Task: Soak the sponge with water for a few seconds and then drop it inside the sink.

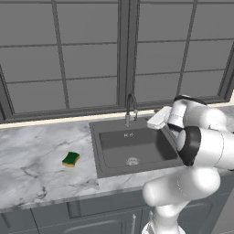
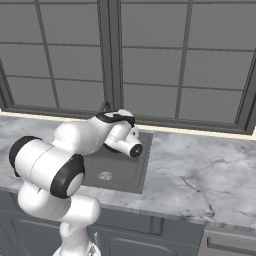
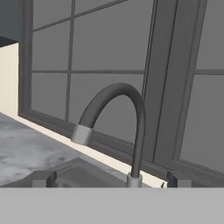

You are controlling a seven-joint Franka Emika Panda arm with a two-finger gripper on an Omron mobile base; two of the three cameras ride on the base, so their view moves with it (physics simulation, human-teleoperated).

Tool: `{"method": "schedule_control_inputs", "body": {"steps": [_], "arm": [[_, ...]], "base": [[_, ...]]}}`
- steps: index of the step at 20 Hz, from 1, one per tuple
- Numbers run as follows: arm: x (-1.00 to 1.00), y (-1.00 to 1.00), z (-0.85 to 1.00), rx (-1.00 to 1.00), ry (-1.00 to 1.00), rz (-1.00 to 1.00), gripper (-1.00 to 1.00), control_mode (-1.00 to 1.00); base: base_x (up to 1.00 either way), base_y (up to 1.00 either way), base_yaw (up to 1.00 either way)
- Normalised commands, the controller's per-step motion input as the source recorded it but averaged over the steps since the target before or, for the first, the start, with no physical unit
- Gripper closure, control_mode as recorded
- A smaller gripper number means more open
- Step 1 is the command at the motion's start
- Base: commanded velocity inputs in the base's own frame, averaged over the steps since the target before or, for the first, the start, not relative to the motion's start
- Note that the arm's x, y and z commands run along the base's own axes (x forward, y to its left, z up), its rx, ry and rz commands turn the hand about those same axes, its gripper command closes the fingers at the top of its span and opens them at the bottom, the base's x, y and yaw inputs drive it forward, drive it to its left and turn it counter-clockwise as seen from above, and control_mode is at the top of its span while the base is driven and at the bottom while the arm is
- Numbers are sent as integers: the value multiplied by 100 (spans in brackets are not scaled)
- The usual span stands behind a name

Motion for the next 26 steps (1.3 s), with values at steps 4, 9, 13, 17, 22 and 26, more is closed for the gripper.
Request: {"method": "schedule_control_inputs", "body": {"steps": [4, 9, 13, 17, 22, 26], "arm": [[9, 0, -10, 0, 0, -7, -100, -100], [13, 0, -20, 0, -1, -13, -100, -100], [13, 0, -10, 0, -5, -11, -100, -100], [9, 5, -3, 0, -8, -6, -100, -100], [7, 7, -8, 0, -7, -1, -100, -100], [14, 0, -16, 0, -4, 0, -100, -100]], "base": [[0, 0, 0], [0, 0, 0], [0, 0, 0], [0, 0, 0], [0, 0, 0], [0, 0, 0]]}}
